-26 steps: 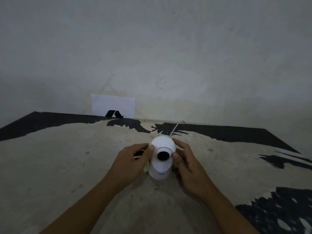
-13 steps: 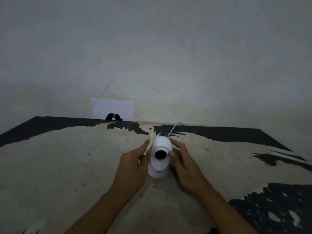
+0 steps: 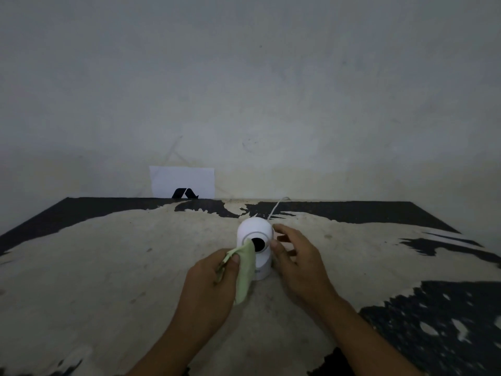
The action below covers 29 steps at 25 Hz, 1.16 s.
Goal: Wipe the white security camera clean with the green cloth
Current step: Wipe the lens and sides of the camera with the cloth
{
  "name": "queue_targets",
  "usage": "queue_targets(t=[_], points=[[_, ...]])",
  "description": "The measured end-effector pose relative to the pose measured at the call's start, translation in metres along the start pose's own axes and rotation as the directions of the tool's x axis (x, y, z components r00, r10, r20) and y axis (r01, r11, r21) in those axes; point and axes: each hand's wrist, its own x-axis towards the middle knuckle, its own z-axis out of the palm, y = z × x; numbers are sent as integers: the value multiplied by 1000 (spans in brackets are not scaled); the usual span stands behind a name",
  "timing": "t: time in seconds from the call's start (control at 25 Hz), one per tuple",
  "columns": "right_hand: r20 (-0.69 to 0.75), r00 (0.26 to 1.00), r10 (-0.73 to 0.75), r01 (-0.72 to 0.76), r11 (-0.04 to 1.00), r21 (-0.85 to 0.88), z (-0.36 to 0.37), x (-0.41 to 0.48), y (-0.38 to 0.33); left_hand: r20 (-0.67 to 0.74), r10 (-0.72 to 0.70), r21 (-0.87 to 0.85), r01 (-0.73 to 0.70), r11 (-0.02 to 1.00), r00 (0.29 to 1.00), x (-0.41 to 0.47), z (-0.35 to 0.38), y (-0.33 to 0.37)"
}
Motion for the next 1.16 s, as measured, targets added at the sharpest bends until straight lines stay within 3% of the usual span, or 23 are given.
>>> queue_targets(t=[0.08,0.12,0.16,0.24,0.32,0.4,0.56,0.72,0.84,0.96,1.08,1.16], points=[[-103,995,-14,16,1000,14,-11,-2,-13,28,-1,-86,4,996,1000,0,-2,12],[-92,995,45,-35,993,111,-18,-4,-20,63,-11,-160,21,987,998,2,-2,17],[-20,990,139,-130,960,247,-25,-6,-25,111,-24,-237,50,970,994,3,-1,23],[231,929,288,-367,792,487,-41,-12,-29,192,-55,-349,120,930,980,7,7,31],[385,869,309,-490,641,591,-59,-19,-27,216,-77,-356,152,922,973,12,18,34],[435,851,295,-522,569,635,-74,-25,-23,213,-64,-315,131,940,975,15,29,34],[401,837,374,-547,538,641,-90,-29,-5,137,30,-187,-4,982,990,15,48,30],[260,799,543,-582,587,562,-94,-11,16,-88,111,-100,-119,988,990,13,46,20],[161,745,647,-640,627,444,-86,7,30,-215,94,-46,-106,993,972,19,34,-1],[167,719,674,-671,611,420,-71,25,34,-167,-5,-25,1,1000,986,25,29,-25],[215,708,673,-664,531,526,-56,39,35,9,-144,-49,144,988,990,29,30,-38],[147,717,682,-651,579,491,-47,43,42,116,-184,-57,192,980,976,29,31,-42]])
